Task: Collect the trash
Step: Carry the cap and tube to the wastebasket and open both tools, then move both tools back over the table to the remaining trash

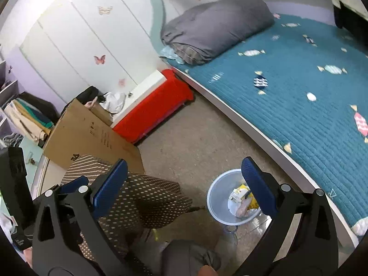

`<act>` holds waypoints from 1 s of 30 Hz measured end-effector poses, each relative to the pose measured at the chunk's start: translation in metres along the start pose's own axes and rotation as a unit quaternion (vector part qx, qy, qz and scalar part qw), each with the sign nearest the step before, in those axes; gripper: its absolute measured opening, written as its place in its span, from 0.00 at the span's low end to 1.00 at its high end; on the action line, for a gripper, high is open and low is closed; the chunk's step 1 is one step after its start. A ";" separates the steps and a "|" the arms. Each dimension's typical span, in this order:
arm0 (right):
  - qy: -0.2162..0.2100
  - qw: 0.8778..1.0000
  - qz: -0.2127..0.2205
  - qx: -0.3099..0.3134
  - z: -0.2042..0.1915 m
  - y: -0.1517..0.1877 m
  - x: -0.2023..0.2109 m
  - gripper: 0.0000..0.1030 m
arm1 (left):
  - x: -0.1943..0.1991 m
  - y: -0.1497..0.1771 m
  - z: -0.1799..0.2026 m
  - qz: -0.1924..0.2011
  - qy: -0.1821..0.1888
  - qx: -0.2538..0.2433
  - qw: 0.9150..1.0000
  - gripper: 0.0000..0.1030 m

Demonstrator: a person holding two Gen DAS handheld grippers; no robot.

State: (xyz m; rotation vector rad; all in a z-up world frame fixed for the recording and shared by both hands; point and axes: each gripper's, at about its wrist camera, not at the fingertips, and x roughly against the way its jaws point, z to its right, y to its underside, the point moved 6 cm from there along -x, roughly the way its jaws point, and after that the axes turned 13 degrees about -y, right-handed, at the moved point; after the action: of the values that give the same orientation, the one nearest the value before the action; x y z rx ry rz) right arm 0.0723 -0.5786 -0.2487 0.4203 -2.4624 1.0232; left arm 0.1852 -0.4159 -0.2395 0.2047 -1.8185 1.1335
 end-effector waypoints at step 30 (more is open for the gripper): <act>-0.097 0.973 -0.089 0.189 -0.219 0.077 -0.038 0.94 | 0.111 0.085 -0.173 0.092 -0.087 0.082 0.988 0.92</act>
State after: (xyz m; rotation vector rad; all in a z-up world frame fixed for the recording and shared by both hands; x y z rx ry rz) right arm 0.1325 -0.3630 -0.1756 0.8847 -2.3345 1.4343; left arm 0.1866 -0.2003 -0.1830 0.2414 -1.9275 1.4371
